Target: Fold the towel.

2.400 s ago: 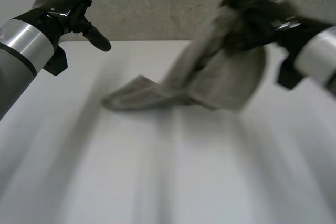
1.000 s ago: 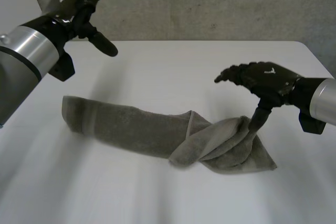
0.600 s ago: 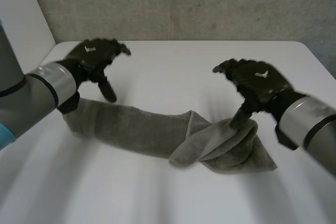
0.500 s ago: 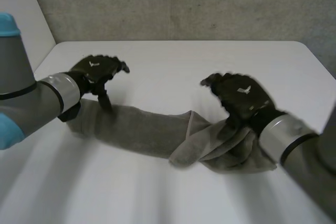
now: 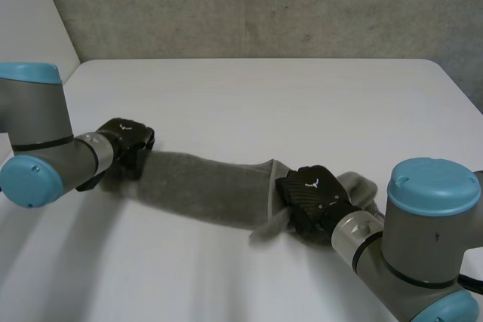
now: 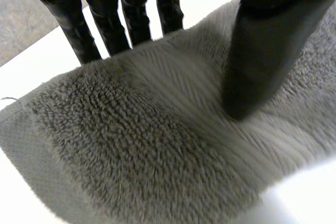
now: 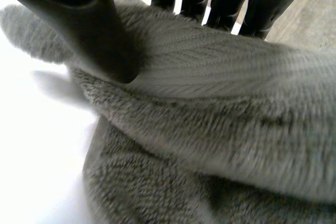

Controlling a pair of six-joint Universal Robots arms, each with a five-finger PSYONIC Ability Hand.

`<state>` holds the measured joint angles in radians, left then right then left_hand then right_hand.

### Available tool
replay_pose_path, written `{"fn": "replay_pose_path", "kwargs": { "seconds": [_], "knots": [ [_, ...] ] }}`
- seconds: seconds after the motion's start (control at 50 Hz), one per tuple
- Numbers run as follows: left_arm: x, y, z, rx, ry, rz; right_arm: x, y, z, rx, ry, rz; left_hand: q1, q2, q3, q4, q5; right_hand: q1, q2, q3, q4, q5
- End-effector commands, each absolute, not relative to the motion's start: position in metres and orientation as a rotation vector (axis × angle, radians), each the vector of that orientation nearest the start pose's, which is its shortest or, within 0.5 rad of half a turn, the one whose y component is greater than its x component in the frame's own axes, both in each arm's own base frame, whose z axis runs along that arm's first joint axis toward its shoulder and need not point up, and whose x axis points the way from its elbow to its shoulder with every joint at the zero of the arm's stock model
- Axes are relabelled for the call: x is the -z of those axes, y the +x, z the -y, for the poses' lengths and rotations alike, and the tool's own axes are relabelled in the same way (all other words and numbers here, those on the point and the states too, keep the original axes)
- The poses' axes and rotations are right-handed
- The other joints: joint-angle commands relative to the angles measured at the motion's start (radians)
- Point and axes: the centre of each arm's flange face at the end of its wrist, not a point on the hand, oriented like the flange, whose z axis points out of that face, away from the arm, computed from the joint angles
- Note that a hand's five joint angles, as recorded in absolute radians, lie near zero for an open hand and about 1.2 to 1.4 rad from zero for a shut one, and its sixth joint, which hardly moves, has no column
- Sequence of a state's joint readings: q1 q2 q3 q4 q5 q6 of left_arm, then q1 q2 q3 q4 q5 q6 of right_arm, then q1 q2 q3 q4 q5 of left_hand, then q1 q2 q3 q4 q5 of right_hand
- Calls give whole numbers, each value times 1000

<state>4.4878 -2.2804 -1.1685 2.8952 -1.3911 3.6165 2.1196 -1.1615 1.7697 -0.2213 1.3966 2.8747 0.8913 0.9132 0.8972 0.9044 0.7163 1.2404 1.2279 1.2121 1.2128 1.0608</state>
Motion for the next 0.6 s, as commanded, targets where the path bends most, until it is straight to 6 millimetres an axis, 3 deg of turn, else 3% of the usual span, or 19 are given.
{"fn": "replay_pose_path", "kwargs": {
  "seconds": [0.02,0.04,0.12,0.14,0.16,0.18,0.2,0.22,0.24,0.26,0.28,0.3,0.32,0.34,0.36,0.4,0.48,0.52,0.6],
  "knots": [
    [-149,-231,351,1538,1100,-2530,-154,292,214,1597,-1033,-2094,359,337,353,345,359,156,168,184,183,161],
    [-151,-231,351,1542,1100,-2528,-154,292,214,1597,-1033,-2094,498,476,492,485,499,156,168,184,183,161],
    [-165,-232,354,1597,1084,-2494,-174,288,240,1673,-968,-2045,505,483,499,492,505,156,168,184,183,161],
    [-179,-233,358,1656,1064,-2461,-174,288,240,1673,-968,-2045,505,483,499,492,505,156,168,184,183,161],
    [-198,-235,362,1732,1040,-2414,-187,289,251,1713,-928,-2010,505,483,499,492,505,156,168,184,183,161],
    [-198,-235,362,1733,1039,-2414,-204,288,264,1762,-861,-1971,505,483,499,492,505,156,168,184,183,161],
    [-217,-235,365,1810,1002,-2376,-204,288,264,1762,-860,-1970,505,483,499,492,505,156,168,184,183,161],
    [-217,-235,365,1811,1002,-2375,-225,286,277,1806,-770,-1921,505,483,499,492,505,156,168,184,183,161],
    [-237,-236,366,1896,953,-2350,-246,282,288,1834,-663,-1873,505,483,499,492,505,156,168,184,183,161],
    [-259,-237,366,1995,891,-2327,-246,282,288,1835,-662,-1872,505,483,499,492,505,156,168,184,183,161],
    [-260,-237,366,1996,891,-2327,-269,276,297,1849,-553,-1809,505,483,499,492,505,156,168,184,183,161],
    [-282,-236,365,2100,817,-2302,-289,268,308,1853,-452,-1749,505,483,499,492,505,156,168,184,183,161],
    [-301,-234,363,2198,744,-2280,-290,267,308,1853,-451,-1748,505,483,499,492,505,156,168,184,183,161],
    [-302,-234,363,2199,744,-2280,-306,258,317,1843,-373,-1695,505,483,499,492,505,156,168,184,183,161],
    [-315,-234,360,2288,687,-2264,-306,258,317,1842,-372,-1694,505,483,499,492,505,156,168,184,183,161],
    [-323,-234,356,2354,637,-2258,-327,241,331,1791,-286,-1610,505,483,499,492,505,156,168,184,183,161],
    [-314,-228,336,2391,586,-2306,-336,228,339,1737,-268,-1579,505,483,499,492,505,156,168,184,183,161],
    [-304,-225,328,2371,587,-2326,-334,220,342,1718,-276,-1589,505,483,499,492,505,156,168,184,183,161],
    [-274,-223,310,2314,623,-2395,-305,210,338,1544,-286,-1703,505,483,499,492,505,156,168,184,183,161]
  ]
}}
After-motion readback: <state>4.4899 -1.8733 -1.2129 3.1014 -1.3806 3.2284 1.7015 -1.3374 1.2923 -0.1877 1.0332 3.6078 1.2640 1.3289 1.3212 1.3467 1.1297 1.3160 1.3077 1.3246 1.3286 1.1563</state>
